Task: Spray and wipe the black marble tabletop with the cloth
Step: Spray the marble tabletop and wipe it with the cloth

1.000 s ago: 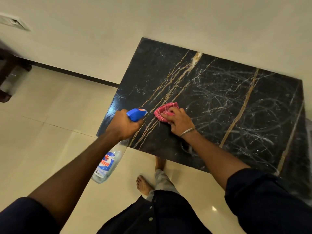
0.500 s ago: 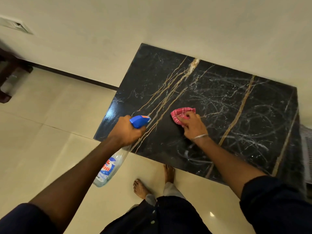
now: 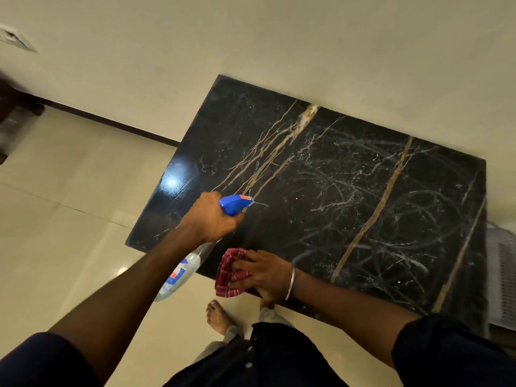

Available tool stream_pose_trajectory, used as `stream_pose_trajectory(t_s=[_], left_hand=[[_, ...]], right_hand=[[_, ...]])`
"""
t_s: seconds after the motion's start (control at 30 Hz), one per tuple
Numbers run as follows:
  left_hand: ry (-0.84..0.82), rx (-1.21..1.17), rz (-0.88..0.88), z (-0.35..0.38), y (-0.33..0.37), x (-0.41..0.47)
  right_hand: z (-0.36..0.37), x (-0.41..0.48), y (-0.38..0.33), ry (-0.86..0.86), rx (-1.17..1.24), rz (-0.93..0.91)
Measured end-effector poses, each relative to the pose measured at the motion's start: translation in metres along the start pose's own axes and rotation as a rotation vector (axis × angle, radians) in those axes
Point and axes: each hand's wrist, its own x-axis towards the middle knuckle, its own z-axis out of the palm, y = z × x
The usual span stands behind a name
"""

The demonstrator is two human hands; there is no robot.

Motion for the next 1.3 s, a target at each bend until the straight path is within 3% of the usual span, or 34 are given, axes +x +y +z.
stream_pose_trajectory(t_s=[0.23,0.4,0.5,0.63,0.73,0.83,0.93,1.0,1.07,1.23,1.3], left_hand=[[0.085,-0.027,-0.017,0.004,0.015,0.020],[0.138,-0.069,-0.037,-0.003,0.023,0.028],[0.174,-0.076,-0.050,-0.005,0.022,0.029],[0.188,-0.080,-0.070,-0.003,0.021,0.031],[0.171,-0.094,-0.076,0.000,0.026,0.033],[0.170,-0.109,-0.078,0.004,0.035,0.038],[0.188,-0.114,-0.084,0.007,0.043,0.046],[0.197,-0.100,-0.070,0.007,0.048,0.049],[0.200,-0.093,-0.064,0.008,0.053,0.053],[0.170,-0.048,-0.097,0.005,0.058,0.058],[0.162,-0.049,-0.105,0.002,0.056,0.061]], right_hand=[[0.007,-0.001,0.008,0.036,0.061,-0.031],[-0.002,-0.022,0.071,0.125,0.015,0.016],[-0.027,-0.040,0.133,0.227,-0.015,0.188],[-0.073,-0.035,0.212,0.288,0.016,0.659],[-0.083,-0.024,0.219,0.253,0.033,0.716],[-0.063,-0.021,0.181,0.261,0.014,0.622],[-0.034,-0.025,0.137,0.180,0.027,0.267],[-0.028,-0.029,0.137,0.080,-0.014,0.048],[-0.038,-0.028,0.158,0.046,0.004,0.016],[-0.094,-0.003,0.253,0.226,0.073,0.609],[-0.105,0.007,0.273,0.225,0.082,0.746]])
